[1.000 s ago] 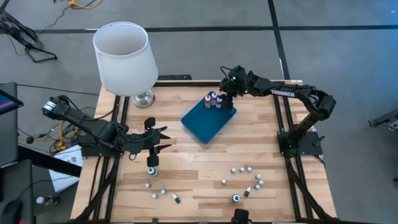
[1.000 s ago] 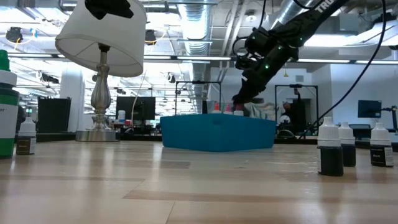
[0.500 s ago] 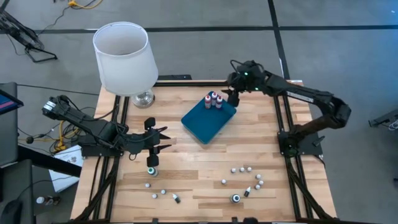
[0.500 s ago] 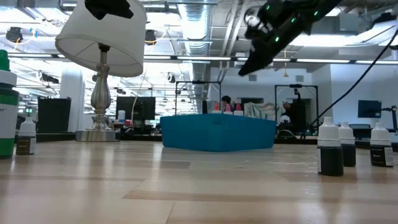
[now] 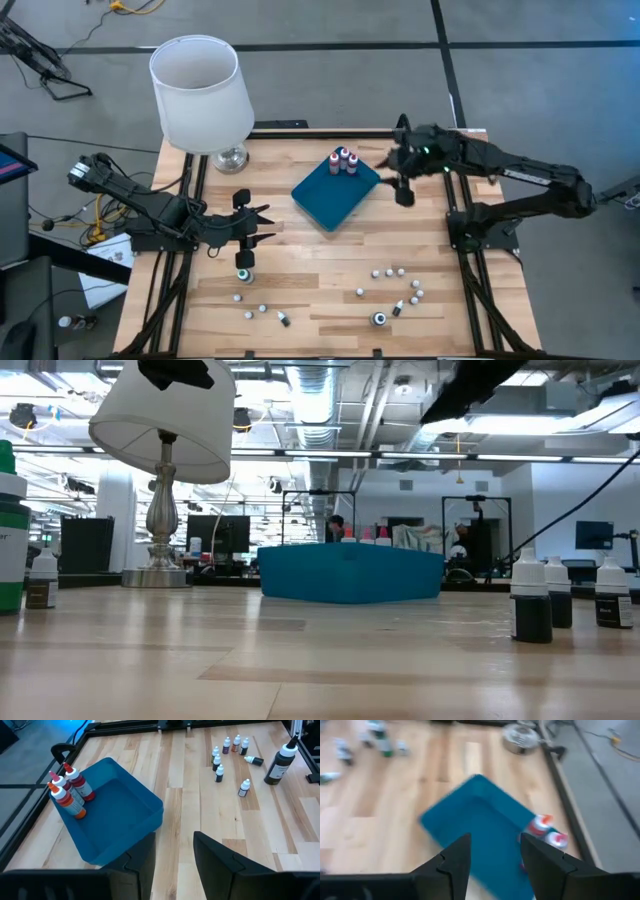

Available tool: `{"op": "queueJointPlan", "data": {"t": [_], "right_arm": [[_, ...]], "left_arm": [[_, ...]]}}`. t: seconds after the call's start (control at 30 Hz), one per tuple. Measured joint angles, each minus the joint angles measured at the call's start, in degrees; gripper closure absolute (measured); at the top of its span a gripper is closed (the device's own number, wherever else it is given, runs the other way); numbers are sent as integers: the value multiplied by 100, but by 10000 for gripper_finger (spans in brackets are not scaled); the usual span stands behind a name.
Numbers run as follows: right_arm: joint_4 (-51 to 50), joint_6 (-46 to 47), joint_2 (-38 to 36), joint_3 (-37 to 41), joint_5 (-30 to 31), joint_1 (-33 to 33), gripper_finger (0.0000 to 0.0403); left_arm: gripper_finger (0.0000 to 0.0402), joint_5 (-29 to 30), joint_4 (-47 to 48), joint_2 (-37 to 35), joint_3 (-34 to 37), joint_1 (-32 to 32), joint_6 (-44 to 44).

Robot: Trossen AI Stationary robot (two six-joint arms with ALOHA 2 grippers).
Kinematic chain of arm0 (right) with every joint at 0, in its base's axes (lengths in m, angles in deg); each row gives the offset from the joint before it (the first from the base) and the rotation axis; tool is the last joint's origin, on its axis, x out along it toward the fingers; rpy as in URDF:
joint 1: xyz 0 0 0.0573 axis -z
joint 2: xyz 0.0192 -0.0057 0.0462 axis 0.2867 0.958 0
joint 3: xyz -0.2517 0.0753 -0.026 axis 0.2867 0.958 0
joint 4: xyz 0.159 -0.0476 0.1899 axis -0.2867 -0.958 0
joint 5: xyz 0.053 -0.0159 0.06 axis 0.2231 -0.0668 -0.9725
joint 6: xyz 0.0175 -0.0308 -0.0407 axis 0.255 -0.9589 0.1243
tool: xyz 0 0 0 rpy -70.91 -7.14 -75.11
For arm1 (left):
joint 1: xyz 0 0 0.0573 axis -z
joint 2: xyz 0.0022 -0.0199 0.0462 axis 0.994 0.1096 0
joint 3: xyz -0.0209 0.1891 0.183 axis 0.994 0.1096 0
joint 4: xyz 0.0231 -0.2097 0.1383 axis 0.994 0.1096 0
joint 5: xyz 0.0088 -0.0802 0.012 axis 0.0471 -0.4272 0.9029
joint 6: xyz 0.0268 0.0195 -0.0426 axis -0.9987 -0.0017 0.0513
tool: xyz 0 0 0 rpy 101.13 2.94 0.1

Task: Pick & Place food coloring
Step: Put the large green food coloring bottle into the blue container

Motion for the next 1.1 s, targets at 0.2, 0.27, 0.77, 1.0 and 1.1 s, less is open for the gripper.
{"op": "queueJointPlan", "data": {"t": [0.2, 0.27, 0.77, 1.0, 1.1], "right_arm": [[-104, 473, -462, 345, 5, -1120, 255], [-29, 665, -612, 521, 13, -1450, 259], [1510, 2382, -1329, 2215, 1190, -3552, 285], [2253, 2938, -1031, 2593, 1748, -4416, 285], [2535, 2995, -785, 2598, 1971, -4777, 285]], "left_arm": [[276, -13, 2, 0, 0, 2, -4], [276, -102, 2, 0, 0, 2, -4], [276, -168, -4, 0, 0, 2, 79], [276, -166, -11, 0, 0, 2, 108], [276, -213, -9, 0, 0, 2, 125]]}}
